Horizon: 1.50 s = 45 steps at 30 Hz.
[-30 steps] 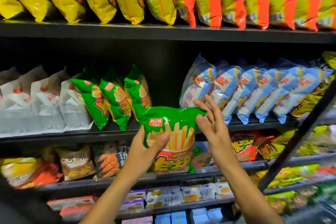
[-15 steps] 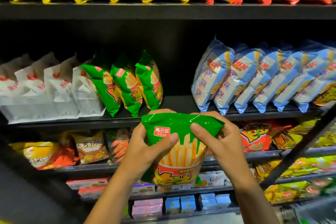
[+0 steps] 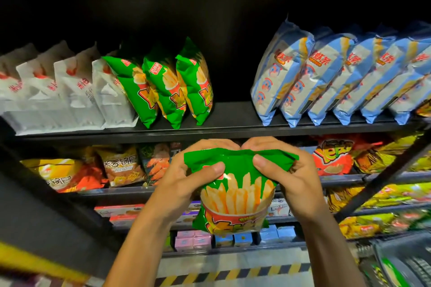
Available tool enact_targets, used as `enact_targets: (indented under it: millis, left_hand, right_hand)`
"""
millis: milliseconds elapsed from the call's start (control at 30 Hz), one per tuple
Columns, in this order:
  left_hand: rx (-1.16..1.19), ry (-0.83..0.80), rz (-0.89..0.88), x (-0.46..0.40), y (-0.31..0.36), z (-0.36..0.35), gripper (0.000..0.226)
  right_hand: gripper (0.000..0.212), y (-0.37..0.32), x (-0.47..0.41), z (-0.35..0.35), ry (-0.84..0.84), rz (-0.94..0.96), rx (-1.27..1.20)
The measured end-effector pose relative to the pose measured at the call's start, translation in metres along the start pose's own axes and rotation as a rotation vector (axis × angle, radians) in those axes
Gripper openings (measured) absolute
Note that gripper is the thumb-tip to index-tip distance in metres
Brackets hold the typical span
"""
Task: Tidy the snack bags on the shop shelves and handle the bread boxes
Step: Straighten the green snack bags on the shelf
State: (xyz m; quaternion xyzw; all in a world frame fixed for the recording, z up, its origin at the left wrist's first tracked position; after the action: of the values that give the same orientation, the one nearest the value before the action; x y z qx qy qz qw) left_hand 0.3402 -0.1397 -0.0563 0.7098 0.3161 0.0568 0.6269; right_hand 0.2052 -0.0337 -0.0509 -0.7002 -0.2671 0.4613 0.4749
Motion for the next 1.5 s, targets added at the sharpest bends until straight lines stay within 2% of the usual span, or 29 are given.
enact_targets:
  millis: [133, 300, 433, 567, 700, 733, 800, 833, 900, 967, 1000, 1067, 1100, 1167, 1267, 1333, 1367, 1400, 1433, 1500]
  left_hand:
    - [-0.012, -0.021, -0.046, 0.000, -0.002, -0.005, 0.021]
    - [-0.059, 0.034, -0.091, -0.002, -0.003, -0.003, 0.026]
    - [-0.019, 0.180, -0.032, 0.001, -0.013, 0.007, 0.033]
    - [-0.060, 0.117, 0.015, 0.003, -0.022, 0.009, 0.019]
    - [-0.008, 0.072, 0.131, 0.004, -0.036, 0.012, 0.047]
    - [0.012, 0.071, 0.158, 0.004, -0.038, 0.011, 0.050]
    - [0.043, 0.090, 0.205, 0.004, -0.043, 0.013, 0.054]
    - [0.044, 0.100, 0.214, 0.004, -0.045, 0.014, 0.053]
    - [0.030, 0.152, 0.200, 0.002, -0.044, 0.015, 0.037]
    - [0.027, 0.238, 0.166, -0.002, -0.041, 0.018, 0.027]
    - [0.046, 0.302, 0.143, -0.003, -0.039, 0.021, 0.026]
    - [0.122, 0.457, 0.100, -0.005, -0.032, 0.031, 0.028]
    - [0.165, 0.518, 0.084, -0.004, -0.030, 0.036, 0.029]
    - [0.172, 0.572, 0.072, -0.003, -0.024, 0.042, 0.029]
    - [0.057, 0.523, 0.077, -0.002, -0.020, 0.043, 0.035]
    - [0.070, 0.409, 0.053, -0.004, -0.020, 0.040, 0.052]
    - [0.095, 0.360, 0.056, -0.005, -0.022, 0.040, 0.065]
    - [0.093, 0.309, 0.063, -0.005, -0.025, 0.041, 0.078]
    - [0.050, 0.261, 0.080, -0.003, -0.029, 0.040, 0.083]
    - [-0.026, 0.168, 0.118, 0.002, -0.039, 0.034, 0.078]
  right_hand:
    - [0.015, 0.003, -0.002, 0.001, -0.056, 0.053, 0.005]
    - [0.014, 0.009, -0.002, 0.003, -0.010, 0.003, 0.003]
    - [0.041, 0.019, 0.003, 0.010, 0.071, -0.136, 0.014]
    - [0.058, 0.031, 0.006, 0.021, 0.193, -0.219, 0.042]
    - [0.092, 0.042, 0.006, 0.028, 0.250, -0.283, -0.062]
    - [0.083, 0.043, 0.005, 0.029, 0.270, -0.297, -0.088]
    - [0.053, 0.046, 0.007, 0.030, 0.282, -0.332, -0.132]
    - [0.051, 0.047, 0.007, 0.030, 0.283, -0.351, -0.122]
    - [0.049, 0.049, 0.006, 0.031, 0.263, -0.342, -0.088]
    - [0.045, 0.047, 0.003, 0.019, 0.113, -0.298, -0.032]
    - [0.054, 0.050, 0.003, 0.013, 0.024, -0.290, -0.008]
    - [0.088, 0.067, 0.010, 0.005, -0.109, -0.340, 0.021]
    - [0.095, 0.075, 0.016, 0.004, -0.130, -0.360, 0.070]
    - [0.092, 0.086, 0.023, 0.005, -0.109, -0.395, 0.141]
    - [0.071, 0.089, 0.024, 0.007, -0.013, -0.389, 0.182]
    - [0.043, 0.082, 0.020, 0.008, 0.070, -0.347, 0.150]
    - [0.035, 0.081, 0.019, 0.012, 0.133, -0.341, 0.107]
    - [0.039, 0.083, 0.020, 0.017, 0.197, -0.357, 0.055]
    - [0.051, 0.089, 0.022, 0.024, 0.267, -0.396, 0.004]
    - [0.080, 0.102, 0.027, 0.030, 0.364, -0.495, -0.082]
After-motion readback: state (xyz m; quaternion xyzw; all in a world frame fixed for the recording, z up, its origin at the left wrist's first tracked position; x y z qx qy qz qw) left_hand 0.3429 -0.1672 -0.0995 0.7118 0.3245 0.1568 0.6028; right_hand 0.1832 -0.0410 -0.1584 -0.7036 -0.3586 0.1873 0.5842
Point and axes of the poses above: each hand's wrist, its own x-axis away from the middle knuckle, its own z-axis out of the back of the hand, y = z × x, the point moved 8 cm from there along -x, towards the middle knuckle, and after that the axes turned 3 degrees about -z, right-handed, at the moved point
